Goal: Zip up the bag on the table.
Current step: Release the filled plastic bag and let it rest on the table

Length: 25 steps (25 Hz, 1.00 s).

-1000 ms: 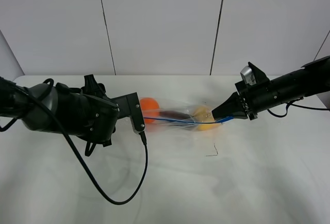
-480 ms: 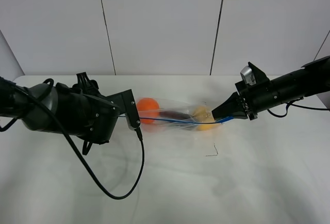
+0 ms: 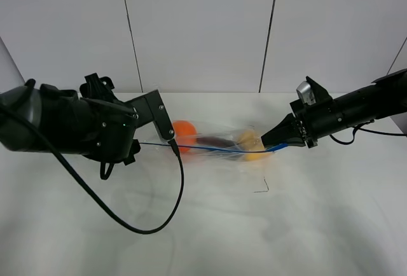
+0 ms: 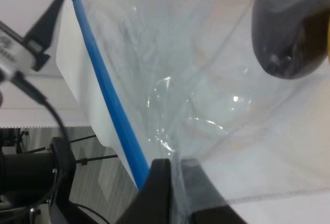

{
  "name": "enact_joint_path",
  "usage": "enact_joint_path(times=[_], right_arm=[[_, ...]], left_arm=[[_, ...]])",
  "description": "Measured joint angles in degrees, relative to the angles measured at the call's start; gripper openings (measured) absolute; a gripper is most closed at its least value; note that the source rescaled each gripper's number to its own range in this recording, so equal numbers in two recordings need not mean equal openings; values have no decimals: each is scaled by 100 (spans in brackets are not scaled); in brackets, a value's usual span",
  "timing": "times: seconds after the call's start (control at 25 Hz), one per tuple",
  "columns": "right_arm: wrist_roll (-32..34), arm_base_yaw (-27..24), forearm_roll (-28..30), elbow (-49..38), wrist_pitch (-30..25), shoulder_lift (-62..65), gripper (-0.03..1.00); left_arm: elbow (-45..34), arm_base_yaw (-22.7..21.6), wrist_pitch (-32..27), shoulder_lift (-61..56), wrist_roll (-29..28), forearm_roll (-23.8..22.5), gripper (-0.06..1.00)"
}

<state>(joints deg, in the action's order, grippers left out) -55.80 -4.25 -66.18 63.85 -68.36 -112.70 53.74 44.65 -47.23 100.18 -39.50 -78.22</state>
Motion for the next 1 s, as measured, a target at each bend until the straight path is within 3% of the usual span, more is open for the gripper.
enact_joint_path(times=[0.16, 0.4, 0.72, 1.0], right_arm=[[0, 0, 0, 0, 0, 0, 0], [0, 0, 0, 0, 0, 0, 0], [0, 0, 0, 0, 0, 0, 0], [-18, 0, 0, 0, 0, 0, 0]], left_arm=[[359, -97, -129, -221, 31, 688, 100], [1046, -922, -153, -434, 1498, 2738, 100], [1228, -2781, 2, -1282, 2026, 4514, 100], [1228, -4337, -389, -1859, 3071, 6020, 100]])
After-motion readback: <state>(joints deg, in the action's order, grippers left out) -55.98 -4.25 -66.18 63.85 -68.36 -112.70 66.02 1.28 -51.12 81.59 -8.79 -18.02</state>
